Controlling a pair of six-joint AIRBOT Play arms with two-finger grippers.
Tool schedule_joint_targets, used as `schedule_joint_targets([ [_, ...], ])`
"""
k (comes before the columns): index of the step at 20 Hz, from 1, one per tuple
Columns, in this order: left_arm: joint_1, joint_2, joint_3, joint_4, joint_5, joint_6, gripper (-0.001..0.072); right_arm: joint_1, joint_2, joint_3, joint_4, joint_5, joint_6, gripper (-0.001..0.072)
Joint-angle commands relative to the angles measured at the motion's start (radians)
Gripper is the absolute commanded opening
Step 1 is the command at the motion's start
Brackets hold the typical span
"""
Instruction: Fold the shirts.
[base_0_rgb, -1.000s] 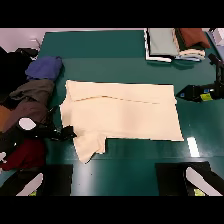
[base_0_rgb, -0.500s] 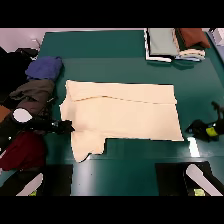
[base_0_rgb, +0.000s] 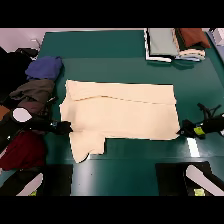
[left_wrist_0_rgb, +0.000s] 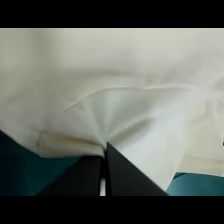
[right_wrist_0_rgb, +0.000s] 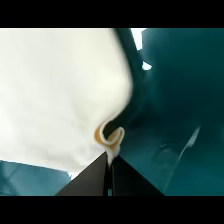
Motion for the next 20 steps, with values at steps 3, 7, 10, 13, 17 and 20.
schedule_joint_targets([
  [3, 0.0, 0.19, 0.001, 0.074, -0.164, -0.06, 0.0021, 0.147, 0.14, 0.095, -0.153, 0.11, 0.024, 0.0014],
  [7, 0.0, 0.334, 0.001, 0.08, -0.317, -0.087, 0.0022, 0.148, 0.278, 0.124, -0.285, 0.212, 0.025, 0.0014],
  [10, 0.0, 0.317, 0.018, 0.086, -0.219, -0.086, 0.0021, 0.148, 0.301, 0.158, -0.276, 0.182, 0.029, 0.0014],
  [13, 0.0, 0.231, 0.081, 0.117, -0.037, -0.055, 0.0021, 0.149, 0.178, 0.256, -0.235, 0.141, 0.031, 0.0014],
  [17, 0.0, -0.003, 0.228, 0.162, 0.137, -0.046, 0.0023, 0.219, -0.055, 0.419, -0.168, 0.021, 0.032, 0.0014],
  [20, 0.0, -0.215, 0.338, 0.158, 0.214, 0.002, 0.0023, 0.303, -0.247, 0.55, -0.169, -0.027, 0.054, 0.0014],
])
